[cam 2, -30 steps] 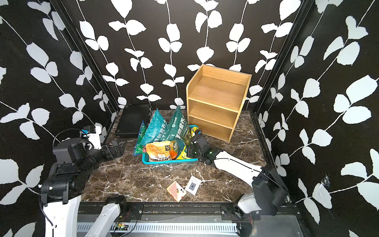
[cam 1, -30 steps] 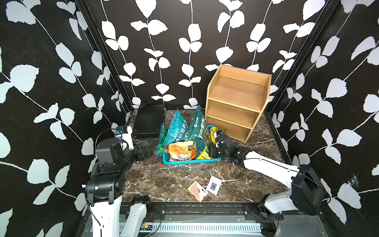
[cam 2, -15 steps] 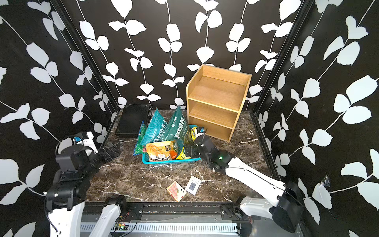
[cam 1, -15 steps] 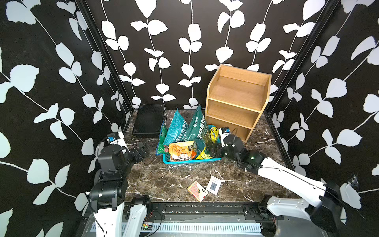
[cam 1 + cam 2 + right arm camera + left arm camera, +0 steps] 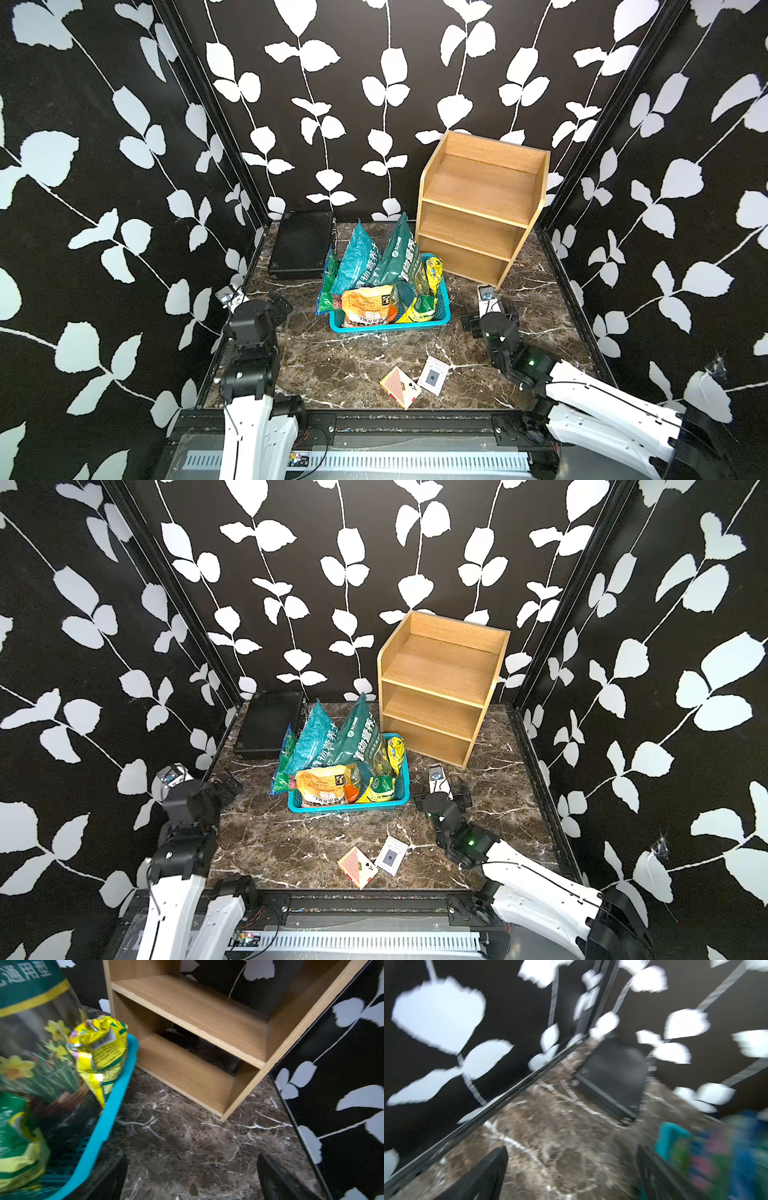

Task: Take down the fertilizer bag from the shelf
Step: Reset both arms

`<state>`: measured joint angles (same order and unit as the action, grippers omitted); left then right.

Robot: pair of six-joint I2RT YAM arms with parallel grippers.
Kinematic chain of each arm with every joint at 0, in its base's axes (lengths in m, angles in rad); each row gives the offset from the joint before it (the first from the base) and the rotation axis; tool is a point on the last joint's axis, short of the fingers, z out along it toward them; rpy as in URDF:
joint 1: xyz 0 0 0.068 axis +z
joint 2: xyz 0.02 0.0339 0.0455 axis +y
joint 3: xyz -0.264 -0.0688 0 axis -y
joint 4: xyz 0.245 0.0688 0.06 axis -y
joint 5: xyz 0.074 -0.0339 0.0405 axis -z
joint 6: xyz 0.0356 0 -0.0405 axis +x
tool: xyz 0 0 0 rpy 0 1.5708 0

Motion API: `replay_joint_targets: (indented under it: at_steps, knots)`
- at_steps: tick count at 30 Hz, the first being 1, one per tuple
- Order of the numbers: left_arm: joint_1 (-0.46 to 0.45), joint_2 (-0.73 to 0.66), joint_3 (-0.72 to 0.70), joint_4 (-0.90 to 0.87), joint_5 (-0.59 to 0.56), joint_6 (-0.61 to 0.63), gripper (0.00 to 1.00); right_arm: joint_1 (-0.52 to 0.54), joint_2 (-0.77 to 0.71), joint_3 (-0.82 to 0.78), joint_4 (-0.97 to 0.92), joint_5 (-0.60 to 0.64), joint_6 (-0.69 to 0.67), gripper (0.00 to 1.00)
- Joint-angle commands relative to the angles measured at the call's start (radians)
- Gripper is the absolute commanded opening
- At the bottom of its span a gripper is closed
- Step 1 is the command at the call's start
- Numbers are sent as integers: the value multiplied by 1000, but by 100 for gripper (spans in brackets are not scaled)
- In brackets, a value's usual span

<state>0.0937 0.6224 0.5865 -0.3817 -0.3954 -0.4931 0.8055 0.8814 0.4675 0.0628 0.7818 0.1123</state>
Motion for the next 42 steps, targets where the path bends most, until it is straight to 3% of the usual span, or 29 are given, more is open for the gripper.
replay_joint_targets:
  at_steps: [1,3,5,7,8,9,13,14,15,18,22,24,27,28,30,32,35,38,41,42]
  knots:
    - [6,114,-138,199,-184,-68,98,-55,-12,-38,218,147,-143,100]
    - [-4,191,-233,382,-183,-58,99,-142,-12,-116,347,85,-159,100]
    - [-29,267,-314,577,-282,60,99,-270,-2,-182,408,-24,-116,100]
    - [-30,358,-384,812,-364,169,99,-356,21,-173,390,-56,-66,99]
    - [-21,364,-348,714,-331,115,99,-381,45,-174,423,-93,-96,96]
    - [-19,377,-327,710,-273,160,99,-394,81,-190,488,-95,-118,96]
    - [-21,474,-317,836,-124,225,99,-494,360,-178,671,-100,-135,100]
    - [-22,493,-315,866,-92,231,99,-497,406,-133,637,-64,-145,100]
    - [-21,510,-316,897,-70,232,99,-500,419,-108,595,-88,-153,100]
    - [-9,586,-300,977,10,240,99,-530,442,-188,826,-166,-225,100]
    - [20,695,-231,1009,121,262,99,-668,486,-201,894,-368,-120,100]
    - [27,716,-214,1020,109,278,99,-683,576,-186,957,-395,-116,100]
    - [48,794,-284,1283,190,308,99,-691,670,-138,966,-459,-149,100]
    - [52,791,-272,1262,262,330,99,-694,640,-108,848,-461,-130,100]
    - [49,797,-243,1229,349,371,99,-718,655,-92,855,-488,-117,100]
    - [44,825,-327,1436,520,447,99,-723,643,-85,810,-498,-111,100]
    - [23,1023,-385,1782,538,467,99,-724,647,-86,822,-501,-110,100]
    - [-27,928,-298,1475,473,513,99,-725,646,-91,831,-506,-114,100]
    - [-81,916,-200,1277,413,562,99,-723,643,-97,839,-509,-120,99]
    - [-86,927,-200,1297,407,563,99,-723,643,-95,836,-511,-119,99]
